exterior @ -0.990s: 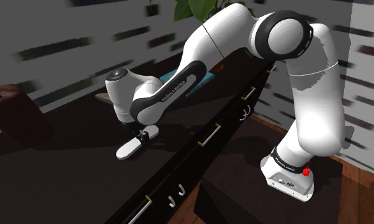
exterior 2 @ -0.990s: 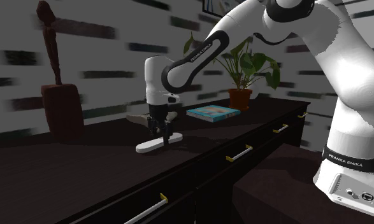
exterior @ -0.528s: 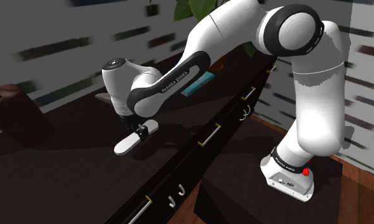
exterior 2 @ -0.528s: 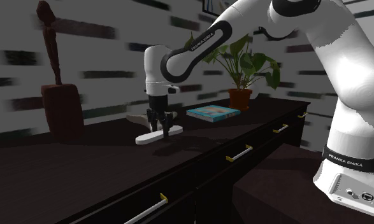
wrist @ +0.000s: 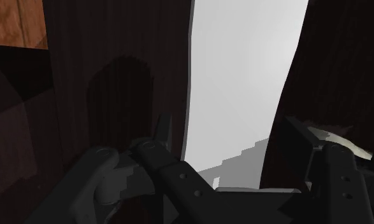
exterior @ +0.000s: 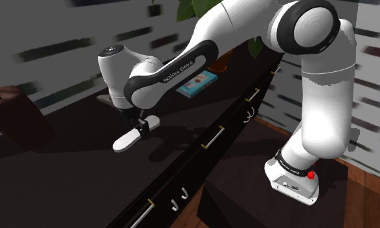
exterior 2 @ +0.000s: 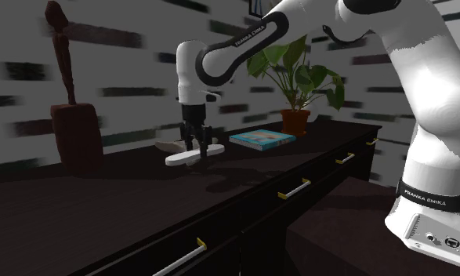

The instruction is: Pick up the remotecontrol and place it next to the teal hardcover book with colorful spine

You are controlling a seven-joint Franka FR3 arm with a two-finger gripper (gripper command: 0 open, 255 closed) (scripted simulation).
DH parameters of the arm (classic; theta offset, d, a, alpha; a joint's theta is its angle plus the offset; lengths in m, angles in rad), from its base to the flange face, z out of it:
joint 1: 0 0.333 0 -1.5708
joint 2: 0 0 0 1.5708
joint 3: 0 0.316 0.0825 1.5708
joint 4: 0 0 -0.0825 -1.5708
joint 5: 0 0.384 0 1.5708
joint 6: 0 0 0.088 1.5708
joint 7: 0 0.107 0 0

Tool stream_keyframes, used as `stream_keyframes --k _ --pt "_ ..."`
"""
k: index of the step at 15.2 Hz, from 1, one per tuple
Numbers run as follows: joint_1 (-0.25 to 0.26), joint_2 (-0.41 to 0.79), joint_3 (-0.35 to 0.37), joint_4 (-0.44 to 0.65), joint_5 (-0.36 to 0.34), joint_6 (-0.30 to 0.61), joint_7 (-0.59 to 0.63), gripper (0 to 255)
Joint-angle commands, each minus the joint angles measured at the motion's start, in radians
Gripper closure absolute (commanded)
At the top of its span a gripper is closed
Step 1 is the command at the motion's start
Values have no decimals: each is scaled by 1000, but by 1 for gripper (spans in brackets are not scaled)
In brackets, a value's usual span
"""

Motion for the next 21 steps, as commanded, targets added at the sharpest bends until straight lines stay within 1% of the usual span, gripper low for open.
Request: stream_keyframes --k 1,2,7,12,16,21 --pt "-4 -16 7 7 11 -21 -6 255" --pt "-5 -21 9 11 14 -29 -8 255" --pt "-138 -166 28 -187 87 49 -118 255" --pt "-253 -302 28 -350 174 108 -259 255" --pt "-328 -401 11 -458 245 141 -388 255" --pt "-399 -505 -37 -566 320 166 -553 255"
